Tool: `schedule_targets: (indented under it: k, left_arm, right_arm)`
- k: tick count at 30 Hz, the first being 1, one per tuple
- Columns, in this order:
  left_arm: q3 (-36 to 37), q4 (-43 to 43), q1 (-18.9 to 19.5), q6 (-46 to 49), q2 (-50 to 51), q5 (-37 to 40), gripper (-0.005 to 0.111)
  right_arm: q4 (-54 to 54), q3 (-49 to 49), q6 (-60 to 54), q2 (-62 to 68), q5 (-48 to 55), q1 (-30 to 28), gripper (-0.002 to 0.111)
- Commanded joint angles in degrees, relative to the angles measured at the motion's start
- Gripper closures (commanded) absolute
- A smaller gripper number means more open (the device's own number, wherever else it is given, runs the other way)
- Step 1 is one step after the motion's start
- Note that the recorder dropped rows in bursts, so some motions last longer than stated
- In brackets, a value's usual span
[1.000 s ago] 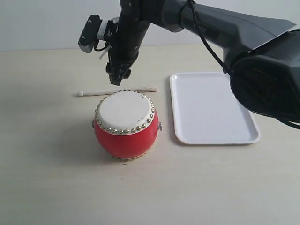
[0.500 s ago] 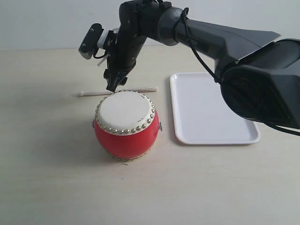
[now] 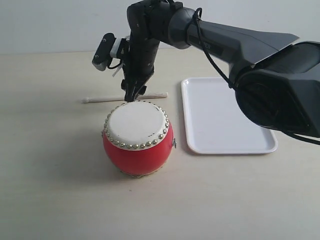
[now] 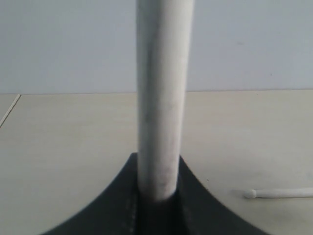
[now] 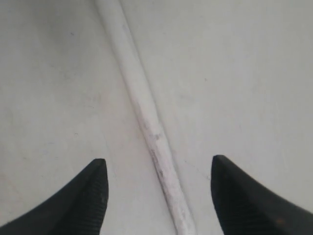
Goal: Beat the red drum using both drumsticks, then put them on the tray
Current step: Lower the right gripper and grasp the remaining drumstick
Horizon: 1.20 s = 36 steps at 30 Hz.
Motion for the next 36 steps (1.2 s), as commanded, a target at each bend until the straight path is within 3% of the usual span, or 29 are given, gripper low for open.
schedule_targets:
  k: [1, 36]
  left_arm:
    - [0.1, -0.2, 0.1, -0.1, -0.3, -0.1, 0.107]
    - [0.1, -0.2, 0.1, -0.1, -0.3, -0.1, 0.107]
  right_arm:
    - [0.2, 0.0, -1.0, 0.0, -0.9, -0.1, 0.05]
    - [1.5, 0.0, -8.3, 3.8, -3.5, -0.1, 0.056]
